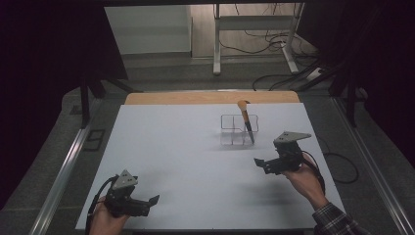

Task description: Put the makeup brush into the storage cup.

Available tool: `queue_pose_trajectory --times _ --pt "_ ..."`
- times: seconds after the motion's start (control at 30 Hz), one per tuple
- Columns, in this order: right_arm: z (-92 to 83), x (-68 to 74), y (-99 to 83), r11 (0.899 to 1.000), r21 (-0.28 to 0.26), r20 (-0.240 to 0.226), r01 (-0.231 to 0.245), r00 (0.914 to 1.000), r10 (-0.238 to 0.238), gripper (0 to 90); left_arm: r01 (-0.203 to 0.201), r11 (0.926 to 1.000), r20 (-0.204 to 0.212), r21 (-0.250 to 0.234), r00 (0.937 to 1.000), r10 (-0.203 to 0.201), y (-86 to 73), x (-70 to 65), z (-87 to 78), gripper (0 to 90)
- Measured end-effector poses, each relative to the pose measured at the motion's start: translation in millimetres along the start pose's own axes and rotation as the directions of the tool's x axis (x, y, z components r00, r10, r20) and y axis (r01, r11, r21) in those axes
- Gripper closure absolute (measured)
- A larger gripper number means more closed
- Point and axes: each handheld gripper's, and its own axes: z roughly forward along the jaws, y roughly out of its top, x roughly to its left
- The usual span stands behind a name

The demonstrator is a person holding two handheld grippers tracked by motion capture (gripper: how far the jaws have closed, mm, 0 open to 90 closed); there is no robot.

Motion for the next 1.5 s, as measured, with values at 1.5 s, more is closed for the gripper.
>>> queue_pose_trajectory --times 1.5 --pt "-34.1 6.0 -35.4 0.998 0.055 0.008 -0.008 0.9999 0.007 0.0 -0.002 1.0 -0.005 0.003 1.0 0.002 0.0 0.0 0.6 0.0"
